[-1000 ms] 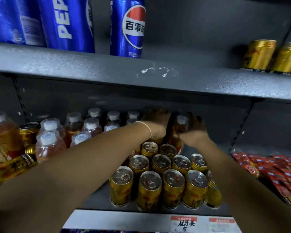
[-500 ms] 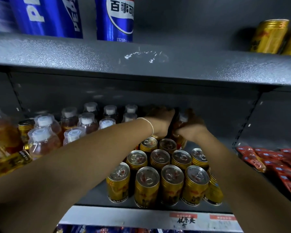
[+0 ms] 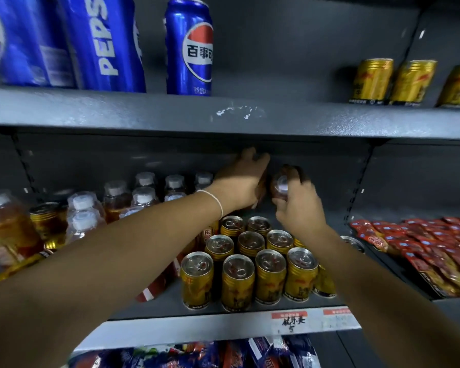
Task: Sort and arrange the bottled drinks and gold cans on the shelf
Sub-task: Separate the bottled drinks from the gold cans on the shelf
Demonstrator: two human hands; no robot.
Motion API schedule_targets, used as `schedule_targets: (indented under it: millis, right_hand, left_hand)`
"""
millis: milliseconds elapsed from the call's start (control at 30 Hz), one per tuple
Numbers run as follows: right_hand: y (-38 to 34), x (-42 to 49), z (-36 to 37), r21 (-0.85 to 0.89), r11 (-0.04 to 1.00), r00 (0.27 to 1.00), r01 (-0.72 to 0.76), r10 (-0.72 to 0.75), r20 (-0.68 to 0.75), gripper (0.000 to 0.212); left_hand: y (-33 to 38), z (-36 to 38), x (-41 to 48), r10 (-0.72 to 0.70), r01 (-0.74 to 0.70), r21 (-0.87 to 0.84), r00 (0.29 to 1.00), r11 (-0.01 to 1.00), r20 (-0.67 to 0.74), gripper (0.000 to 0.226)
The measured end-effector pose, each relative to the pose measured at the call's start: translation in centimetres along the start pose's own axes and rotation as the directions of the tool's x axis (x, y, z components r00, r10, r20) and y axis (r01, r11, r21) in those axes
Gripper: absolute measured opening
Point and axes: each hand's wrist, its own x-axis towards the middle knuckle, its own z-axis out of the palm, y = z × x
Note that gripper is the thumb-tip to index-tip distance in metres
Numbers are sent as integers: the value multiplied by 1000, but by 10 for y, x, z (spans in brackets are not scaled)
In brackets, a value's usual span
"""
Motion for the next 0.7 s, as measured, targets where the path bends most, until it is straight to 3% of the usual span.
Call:
schedule_targets:
  millis: [133,267,467,567,700]
  right_hand:
    - [-23,-19,-31,-230,972,999,40,-45,-19,60]
    - [-53,-49,-65,-274,962,1000,10,-12,-6,75]
    - [-117,-102,-104,-395,918,993,-29,73,96,87]
    - [-161,-122,-121,-451,891,982,-55,131,138,82]
    - [-228,-147,-130,-427,899,951,-99,211,225,67]
  left_hand:
    - [1,-23,-35,78,-80,-45,996,996,-51,64]
    - [-1,-41,-77,140,-142,-6,979,990,-146,73]
    - [-10,-78,-151,239,-264,-88,944,960,-227,61]
    - [-21,-105,-191,186,-242,-269,958,932,-218,59]
    - [-43,-145,-248,78,-106,-398,993,911,-87,53]
